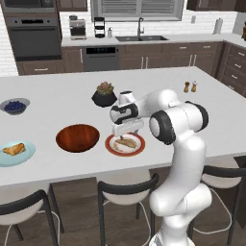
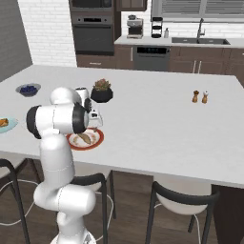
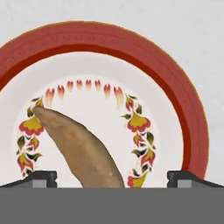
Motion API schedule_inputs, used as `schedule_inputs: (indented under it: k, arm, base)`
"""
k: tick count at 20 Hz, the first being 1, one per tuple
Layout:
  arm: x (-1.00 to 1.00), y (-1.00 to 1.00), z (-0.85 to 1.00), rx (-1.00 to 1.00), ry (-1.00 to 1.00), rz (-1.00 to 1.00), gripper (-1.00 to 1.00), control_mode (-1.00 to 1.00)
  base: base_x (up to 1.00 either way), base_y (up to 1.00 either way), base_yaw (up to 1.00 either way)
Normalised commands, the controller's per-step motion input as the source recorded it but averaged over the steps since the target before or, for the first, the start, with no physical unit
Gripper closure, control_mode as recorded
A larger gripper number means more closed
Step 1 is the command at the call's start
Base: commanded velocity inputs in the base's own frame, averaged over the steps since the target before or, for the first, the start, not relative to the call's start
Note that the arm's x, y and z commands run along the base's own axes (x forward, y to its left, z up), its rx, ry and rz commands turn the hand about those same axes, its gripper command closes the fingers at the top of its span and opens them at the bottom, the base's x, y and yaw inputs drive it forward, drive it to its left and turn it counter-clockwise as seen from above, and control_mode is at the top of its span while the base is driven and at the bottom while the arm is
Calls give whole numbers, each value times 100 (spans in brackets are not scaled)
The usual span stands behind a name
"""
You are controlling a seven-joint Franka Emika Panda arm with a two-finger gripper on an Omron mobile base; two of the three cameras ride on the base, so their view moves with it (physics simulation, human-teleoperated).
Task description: Pick the chicken drumstick and sweet potato from their plates and place them in the bowl. Then put the bowl in the fridge.
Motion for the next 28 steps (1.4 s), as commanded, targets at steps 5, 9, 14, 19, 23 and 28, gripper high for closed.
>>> schedule_inputs:
  k: [5, 9, 14, 19, 23, 28]
  arm:
    - [-6, 0, -53, 0, -4, 2, -100, -100]
    - [-2, 0, -45, 1, -3, 2, -100, -100]
    - [-7, 0, -27, 1, -1, 1, -100, -100]
    - [-12, 0, -5, 0, 0, 1, -100, -100]
    - [-14, 0, -1, 0, 0, 4, -100, -100]
    - [-4, 0, -3, 0, -1, 8, -100, -100]
  base:
    - [0, 0, 0]
    - [0, 0, 0]
    - [0, 0, 0]
    - [0, 0, 0]
    - [0, 0, 0]
    - [0, 0, 0]
